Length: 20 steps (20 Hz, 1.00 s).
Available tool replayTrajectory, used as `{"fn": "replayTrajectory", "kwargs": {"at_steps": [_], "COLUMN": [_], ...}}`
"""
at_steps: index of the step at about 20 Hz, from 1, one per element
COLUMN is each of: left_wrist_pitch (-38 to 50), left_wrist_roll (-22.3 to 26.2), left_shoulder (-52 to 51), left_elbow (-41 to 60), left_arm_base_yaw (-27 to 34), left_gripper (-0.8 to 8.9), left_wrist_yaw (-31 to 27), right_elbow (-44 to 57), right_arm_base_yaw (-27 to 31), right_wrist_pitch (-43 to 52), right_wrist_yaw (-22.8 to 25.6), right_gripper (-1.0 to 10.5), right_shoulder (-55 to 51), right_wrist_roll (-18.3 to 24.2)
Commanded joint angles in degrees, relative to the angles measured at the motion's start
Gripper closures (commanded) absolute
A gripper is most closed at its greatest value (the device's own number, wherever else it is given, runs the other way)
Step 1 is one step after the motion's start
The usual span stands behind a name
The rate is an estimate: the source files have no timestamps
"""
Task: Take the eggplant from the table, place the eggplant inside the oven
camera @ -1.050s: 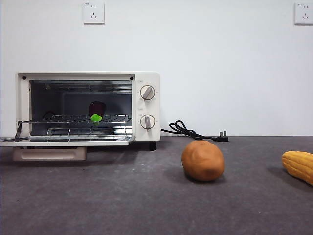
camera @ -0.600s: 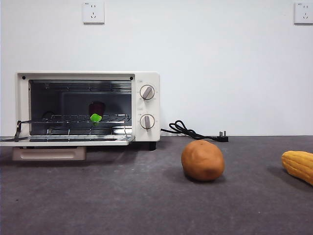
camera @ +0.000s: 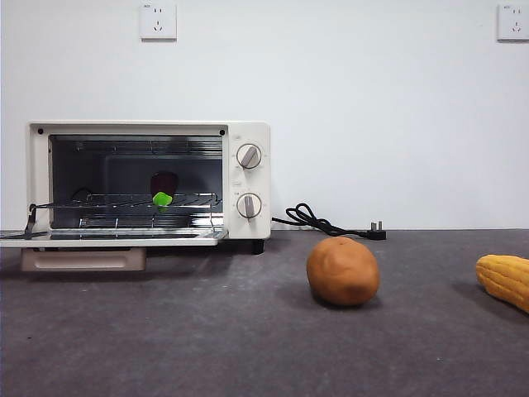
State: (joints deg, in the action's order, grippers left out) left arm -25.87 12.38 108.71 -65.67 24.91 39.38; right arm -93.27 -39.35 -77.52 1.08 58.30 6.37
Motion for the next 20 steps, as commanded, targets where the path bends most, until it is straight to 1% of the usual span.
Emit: {"fn": "replayTrajectory", "kwargs": {"at_steps": [1,4,7,10,12,16,20], "left_wrist_pitch": [0.74,1.31,1.53,1.97,2.01,3.32,8.68], "left_wrist_roll": [-0.46,-0.48,-0.74,-1.95,-1.97,-3.67,-8.59], "left_shoulder": [2.05,3.5,3.72,3.69,3.65,2.27,-1.25], "left_elbow": [0.7,0.7,0.7,0.68,0.66,0.66,0.52], "left_arm_base_yaw": [-0.24,-0.42,-0.42,-0.22,-0.24,-0.22,-0.24], "left_gripper": [8.2,8.2,8.2,8.2,8.2,8.2,8.2], "left_wrist_yaw": [3.13,7.98,12.13,19.67,23.28,25.42,25.55], "right_elbow": [0.39,0.39,0.39,0.39,0.39,0.39,0.39], "right_arm_base_yaw": [-0.02,-0.02,0.0,0.0,0.0,0.0,0.0], "right_wrist_pitch": [-1.27,-1.27,-1.27,-1.27,-1.27,-1.27,-1.27], "right_wrist_yaw": [0.07,0.35,1.75,1.79,1.79,1.77,1.75], "right_gripper": [9.6,9.6,9.6,9.6,9.6,9.6,9.6], "right_shoulder": [-0.04,-0.02,0.0,0.04,0.04,0.04,0.04], "right_wrist_roll": [-1.25,-1.81,-1.86,-1.86,-1.84,-1.84,-1.84]}}
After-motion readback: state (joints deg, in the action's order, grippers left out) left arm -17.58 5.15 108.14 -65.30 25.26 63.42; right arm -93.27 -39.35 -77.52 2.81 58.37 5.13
